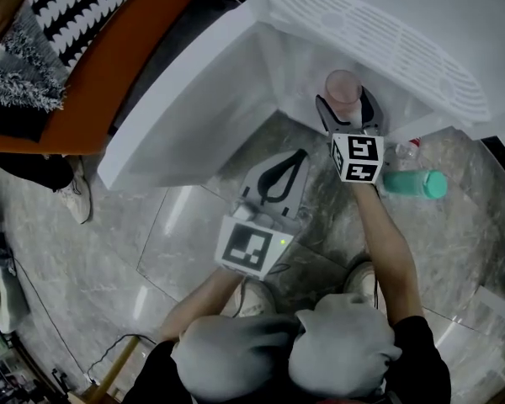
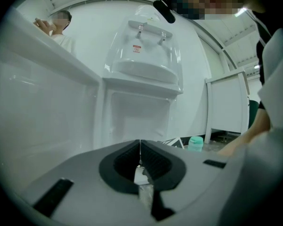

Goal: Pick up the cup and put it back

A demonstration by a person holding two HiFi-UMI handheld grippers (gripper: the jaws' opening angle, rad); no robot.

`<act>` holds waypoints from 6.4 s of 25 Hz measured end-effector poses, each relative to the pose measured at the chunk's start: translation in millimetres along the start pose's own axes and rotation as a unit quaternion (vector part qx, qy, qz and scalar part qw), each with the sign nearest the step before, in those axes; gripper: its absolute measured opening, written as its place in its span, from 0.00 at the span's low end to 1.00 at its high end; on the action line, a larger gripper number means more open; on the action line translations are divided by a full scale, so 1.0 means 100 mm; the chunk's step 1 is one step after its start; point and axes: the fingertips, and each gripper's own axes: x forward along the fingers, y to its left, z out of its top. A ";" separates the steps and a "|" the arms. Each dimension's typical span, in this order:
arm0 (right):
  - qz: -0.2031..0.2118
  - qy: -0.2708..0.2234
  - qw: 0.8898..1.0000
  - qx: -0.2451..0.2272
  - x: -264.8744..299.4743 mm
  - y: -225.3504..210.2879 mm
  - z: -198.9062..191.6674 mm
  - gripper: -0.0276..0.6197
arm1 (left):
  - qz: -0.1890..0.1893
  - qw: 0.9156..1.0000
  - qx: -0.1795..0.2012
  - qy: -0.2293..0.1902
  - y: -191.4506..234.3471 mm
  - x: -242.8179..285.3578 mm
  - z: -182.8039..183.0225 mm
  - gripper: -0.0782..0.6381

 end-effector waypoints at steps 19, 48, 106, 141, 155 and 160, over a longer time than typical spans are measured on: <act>0.064 -0.050 0.996 0.034 -0.51 0.39 0.43 0.63 | 0.038 0.999 -0.017 -0.021 0.14 -0.11 0.09 0.13; 0.233 -0.037 0.972 0.015 -2.09 0.87 2.30 0.63 | 0.128 0.990 -0.051 -0.011 0.43 -0.54 1.11 0.13; 0.212 -0.149 0.966 -0.022 -3.53 1.33 9.37 0.63 | 0.130 0.985 -0.046 -0.104 -0.13 -2.49 8.03 0.13; 0.260 0.016 0.956 0.138 -2.79 1.11 4.80 0.63 | 0.117 0.983 -0.136 0.028 0.00 -0.99 3.34 0.13; 0.254 0.023 0.964 0.068 -2.07 1.07 2.19 0.63 | 0.071 0.993 -0.090 0.034 0.05 -0.30 0.88 0.13; 0.225 0.028 0.973 0.047 -1.81 0.87 1.49 0.63 | 0.078 0.993 -0.090 0.024 0.18 0.01 0.38 0.13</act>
